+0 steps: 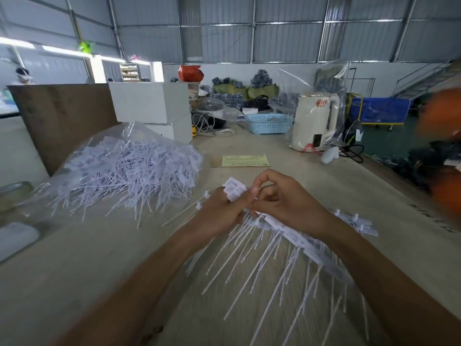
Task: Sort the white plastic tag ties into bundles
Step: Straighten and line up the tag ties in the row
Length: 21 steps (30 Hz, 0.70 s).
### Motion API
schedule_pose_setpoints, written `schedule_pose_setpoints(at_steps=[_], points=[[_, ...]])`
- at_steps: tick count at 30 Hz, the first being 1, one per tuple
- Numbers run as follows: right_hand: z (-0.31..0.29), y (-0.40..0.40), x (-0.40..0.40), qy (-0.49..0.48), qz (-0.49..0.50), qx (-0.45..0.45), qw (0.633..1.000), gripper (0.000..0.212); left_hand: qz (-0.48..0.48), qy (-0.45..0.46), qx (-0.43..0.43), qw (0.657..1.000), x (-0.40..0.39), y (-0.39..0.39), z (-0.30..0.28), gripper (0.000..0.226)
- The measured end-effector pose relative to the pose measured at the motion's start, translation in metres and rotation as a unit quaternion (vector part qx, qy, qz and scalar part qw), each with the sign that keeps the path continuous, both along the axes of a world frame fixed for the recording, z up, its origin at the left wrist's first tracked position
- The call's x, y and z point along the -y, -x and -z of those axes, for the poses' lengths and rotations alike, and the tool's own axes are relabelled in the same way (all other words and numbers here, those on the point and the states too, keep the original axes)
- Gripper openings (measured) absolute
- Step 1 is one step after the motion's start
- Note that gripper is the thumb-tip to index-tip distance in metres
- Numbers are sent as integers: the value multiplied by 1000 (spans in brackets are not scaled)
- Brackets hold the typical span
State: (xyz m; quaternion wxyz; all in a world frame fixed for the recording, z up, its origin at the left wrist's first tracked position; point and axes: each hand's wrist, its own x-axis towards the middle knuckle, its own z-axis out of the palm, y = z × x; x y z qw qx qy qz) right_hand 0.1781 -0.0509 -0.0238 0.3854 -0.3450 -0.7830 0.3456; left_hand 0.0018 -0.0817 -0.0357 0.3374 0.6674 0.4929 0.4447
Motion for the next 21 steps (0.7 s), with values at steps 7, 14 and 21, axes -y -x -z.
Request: schedule_pose_setpoints(at_steps=[7,14,21], points=[[-5,2,4,2,20,70,997,11,-25,-20,58,998,-1,2,0,41],[-7,10,15,-268,76,236,931,15,-45,132,132,981,-3,2,-5,47],[-11,2,9,-243,17,253,936,12,17,170,14,985,-2,19,-13,45]])
